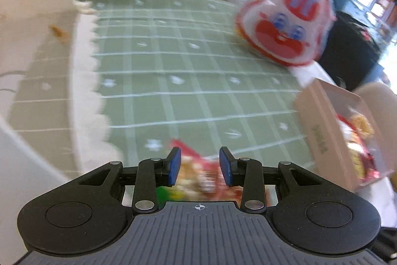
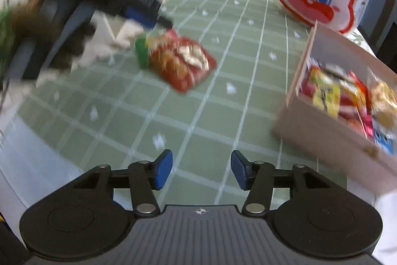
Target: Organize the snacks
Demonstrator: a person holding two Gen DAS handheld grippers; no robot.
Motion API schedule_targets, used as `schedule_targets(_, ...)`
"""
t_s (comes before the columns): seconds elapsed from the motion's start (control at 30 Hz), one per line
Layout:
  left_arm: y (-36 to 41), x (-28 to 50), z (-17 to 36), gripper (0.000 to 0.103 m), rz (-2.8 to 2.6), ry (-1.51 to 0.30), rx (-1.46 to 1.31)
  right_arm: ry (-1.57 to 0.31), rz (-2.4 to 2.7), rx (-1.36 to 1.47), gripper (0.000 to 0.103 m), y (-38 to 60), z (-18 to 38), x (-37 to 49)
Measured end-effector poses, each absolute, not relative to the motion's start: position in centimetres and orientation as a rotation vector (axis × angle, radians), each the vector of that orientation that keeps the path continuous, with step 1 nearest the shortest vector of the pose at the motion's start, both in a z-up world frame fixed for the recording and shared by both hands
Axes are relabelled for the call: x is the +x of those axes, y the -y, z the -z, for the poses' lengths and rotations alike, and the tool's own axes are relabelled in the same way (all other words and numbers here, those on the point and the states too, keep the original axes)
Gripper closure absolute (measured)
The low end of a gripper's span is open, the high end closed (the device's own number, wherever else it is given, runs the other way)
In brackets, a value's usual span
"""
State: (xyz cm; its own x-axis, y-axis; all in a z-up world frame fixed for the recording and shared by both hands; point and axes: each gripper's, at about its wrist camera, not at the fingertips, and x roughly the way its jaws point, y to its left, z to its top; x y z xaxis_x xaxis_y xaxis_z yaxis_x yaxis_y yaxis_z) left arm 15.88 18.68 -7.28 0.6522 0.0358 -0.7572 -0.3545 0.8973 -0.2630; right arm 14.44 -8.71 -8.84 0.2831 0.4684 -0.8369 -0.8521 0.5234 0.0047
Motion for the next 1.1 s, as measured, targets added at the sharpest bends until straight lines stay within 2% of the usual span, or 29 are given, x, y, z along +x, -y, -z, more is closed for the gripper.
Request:
schedule_targets(0.1, -16.0, 17.2, 7.9, 0.065, -0.165, -0.897, -0.318, -0.920, -0.916, -0.458, 0.044, 9.9, 9.4, 14.5)
schedule_targets(0.17, -14.1, 17.3, 8.0, 0.065, -0.130, -0.916, -0.233, -0.922, -0.914, -0.438, 0.044, 10.4, 9.4, 14.9)
schedule_targets(0.3, -12.7, 16.2, 7.6, 0.065, 0.000, -0.939, -0.239, -0.902, -0.908, -0.421, 0.040, 11.4, 9.7, 15.6)
schedule_targets(0.4, -13.5, 14.9, 6.9, 0.065, -0.089, -0.892, -0.209, -0.867, -0.918, -0.425, 0.034, 11.7, 10.0, 15.4)
schedule_targets(0.43, -14.2, 14.7, 6.8, 0.068, -0.138, -0.884, -0.212, -0.851, -0.916, -0.423, 0.030, 11.7, 10.2, 15.2)
schedule_targets(0.53, -16.6, 14.7, 6.9, 0.068, -0.227, -0.894, -0.245, -0.830, -0.912, -0.401, 0.019, 12.0, 10.7, 15.0)
schedule_targets(0.67, -16.1, 15.7, 7.2, 0.068, -0.146, -0.966, -0.102, -0.813, -0.913, -0.392, 0.013, 12.0, 10.9, 15.1)
schedule_targets(0.8, -14.0, 15.7, 7.5, 0.064, -0.056, -1.025, 0.091, -0.792, -0.908, -0.376, 0.007, 12.1, 11.2, 15.0)
schedule_targets(0.87, -13.1, 15.6, 7.7, 0.057, -0.034, -1.030, 0.141, -0.783, -0.904, -0.369, 0.005, 12.1, 11.4, 15.0)
schedule_targets(0.93, -13.0, 15.5, 7.8, 0.050, -0.026, -1.031, 0.130, -0.772, -0.902, -0.362, 0.002, 12.2, 11.5, 14.9)
schedule_targets(1.1, -13.2, 15.6, 7.8, 0.048, -0.024, -1.033, 0.087, -0.746, -0.897, -0.349, 0.000, 12.3, 11.8, 14.7)
